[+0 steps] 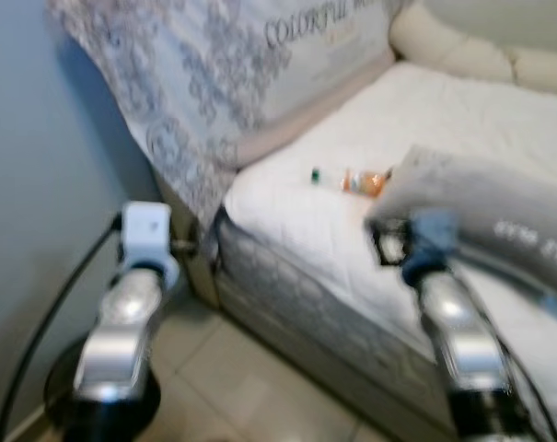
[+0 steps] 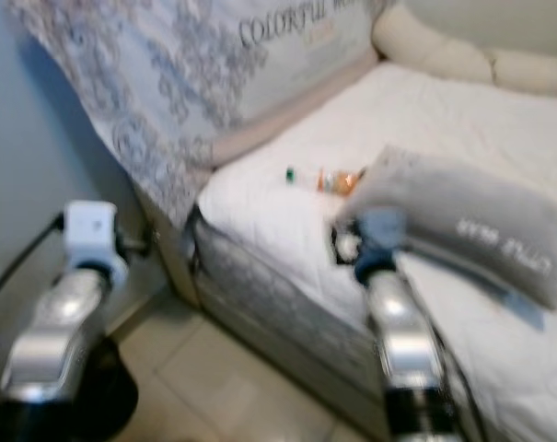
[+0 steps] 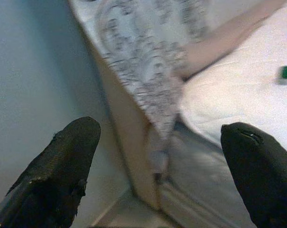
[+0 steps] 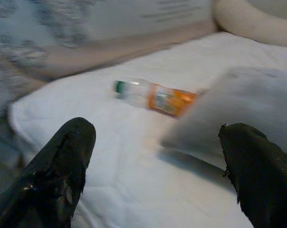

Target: Clean up the room

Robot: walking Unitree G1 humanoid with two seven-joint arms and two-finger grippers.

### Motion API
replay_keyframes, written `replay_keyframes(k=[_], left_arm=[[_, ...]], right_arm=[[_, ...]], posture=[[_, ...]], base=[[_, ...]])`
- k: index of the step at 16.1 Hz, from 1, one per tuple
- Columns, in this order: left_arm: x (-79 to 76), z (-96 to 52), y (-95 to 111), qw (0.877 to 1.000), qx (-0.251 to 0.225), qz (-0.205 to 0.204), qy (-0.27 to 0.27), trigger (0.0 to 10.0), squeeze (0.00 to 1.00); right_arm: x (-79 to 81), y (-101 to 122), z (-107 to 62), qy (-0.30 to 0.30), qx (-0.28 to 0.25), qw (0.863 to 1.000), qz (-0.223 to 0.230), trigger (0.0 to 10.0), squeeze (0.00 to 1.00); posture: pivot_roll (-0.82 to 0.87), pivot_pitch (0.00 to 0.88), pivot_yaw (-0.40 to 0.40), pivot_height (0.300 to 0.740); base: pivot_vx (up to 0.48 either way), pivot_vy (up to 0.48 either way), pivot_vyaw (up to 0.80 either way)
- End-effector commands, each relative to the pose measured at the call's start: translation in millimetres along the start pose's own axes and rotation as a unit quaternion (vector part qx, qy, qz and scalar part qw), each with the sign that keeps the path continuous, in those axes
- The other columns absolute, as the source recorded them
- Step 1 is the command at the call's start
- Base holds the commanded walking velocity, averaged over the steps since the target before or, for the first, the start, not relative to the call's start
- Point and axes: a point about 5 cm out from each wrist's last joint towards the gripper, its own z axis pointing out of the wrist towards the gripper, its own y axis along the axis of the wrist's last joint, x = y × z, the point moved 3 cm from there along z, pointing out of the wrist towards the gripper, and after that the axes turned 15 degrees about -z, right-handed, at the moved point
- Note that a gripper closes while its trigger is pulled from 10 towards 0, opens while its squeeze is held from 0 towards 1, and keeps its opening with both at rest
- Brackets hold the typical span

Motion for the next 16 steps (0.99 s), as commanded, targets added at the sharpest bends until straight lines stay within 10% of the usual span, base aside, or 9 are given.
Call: replay_keyframes(k=[1,6,16], left_arm=[[-7.1,0.7,3.9,1.0,-0.008,0.002,-0.01,10.0,0.0],[-6.3,1.3,4.8,1.0,-0.011,0.003,-0.01,10.0,0.0],[-5.7,2.4,6.1,1.0,-0.011,0.004,-0.01,10.0,0.0]], right_arm=[[-12.1,1.6,-0.9,-0.015,-0.008,1.0,-0.011,10.0,0.0],[-16.5,7.2,0.3,-0.027,-0.015,0.994,0.108,10.0,0.0],[-15.5,1.8,3.1,-0.031,0.005,0.999,0.014,10.0,0.0]], posture=[[-0.08,0.0,0.033,0.74],[-0.07,0.0,0.034,0.74],[-0.07,0.0,0.037,0.74]], base=[[0.326,0.0,0.0],[0.325,0.0,0.0],[0.326,0.0,0.0]])
